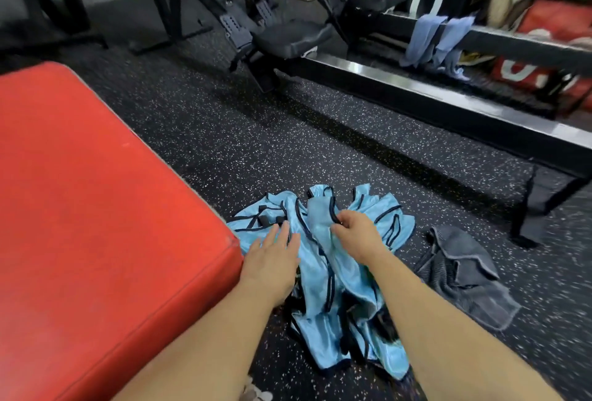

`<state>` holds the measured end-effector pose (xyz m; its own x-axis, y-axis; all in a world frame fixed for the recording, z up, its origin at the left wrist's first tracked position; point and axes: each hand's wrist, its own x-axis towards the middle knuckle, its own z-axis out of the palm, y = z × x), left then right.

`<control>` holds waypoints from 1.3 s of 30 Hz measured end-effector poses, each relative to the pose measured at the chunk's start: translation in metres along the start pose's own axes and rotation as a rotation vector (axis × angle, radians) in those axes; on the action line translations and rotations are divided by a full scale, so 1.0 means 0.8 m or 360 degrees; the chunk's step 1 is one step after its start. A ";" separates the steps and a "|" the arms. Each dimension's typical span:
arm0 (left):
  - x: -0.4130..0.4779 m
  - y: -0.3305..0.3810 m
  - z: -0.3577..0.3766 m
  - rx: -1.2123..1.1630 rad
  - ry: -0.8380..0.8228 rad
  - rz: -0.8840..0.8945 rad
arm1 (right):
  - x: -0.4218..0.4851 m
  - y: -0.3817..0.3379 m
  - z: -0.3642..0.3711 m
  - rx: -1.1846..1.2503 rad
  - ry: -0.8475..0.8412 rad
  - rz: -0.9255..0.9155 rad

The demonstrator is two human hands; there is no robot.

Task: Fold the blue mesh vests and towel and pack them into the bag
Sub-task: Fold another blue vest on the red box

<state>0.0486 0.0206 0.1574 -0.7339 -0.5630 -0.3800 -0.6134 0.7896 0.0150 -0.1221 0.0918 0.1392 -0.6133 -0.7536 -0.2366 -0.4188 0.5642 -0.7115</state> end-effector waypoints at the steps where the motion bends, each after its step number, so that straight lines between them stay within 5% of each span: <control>1: -0.011 0.001 -0.014 -0.0008 0.0040 0.0004 | -0.013 -0.012 -0.013 -0.0022 0.0013 -0.0038; 9: -0.109 -0.002 -0.124 -0.0039 0.0351 0.0078 | -0.104 -0.091 -0.106 0.0054 0.0004 -0.0237; 18: -0.185 -0.022 -0.227 -0.1548 0.0642 -0.0187 | -0.184 -0.204 -0.163 0.0233 -0.0232 -0.0505; 22: -0.210 -0.024 -0.246 -0.1787 0.0664 -0.0082 | -0.194 -0.237 -0.168 0.0287 -0.0245 -0.0525; 33: -0.239 -0.028 -0.265 -0.1307 0.0995 -0.0034 | -0.205 -0.253 -0.146 0.0312 -0.0126 -0.0763; 39: -0.249 -0.041 -0.265 -0.1300 0.0728 0.0206 | -0.219 -0.271 -0.121 0.0584 -0.0364 -0.0704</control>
<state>0.1534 0.0548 0.4286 -0.7475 -0.6608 0.0673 -0.4063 0.5351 0.7406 0.0114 0.1345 0.3995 -0.2584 -0.9657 0.0259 -0.3178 0.0596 -0.9463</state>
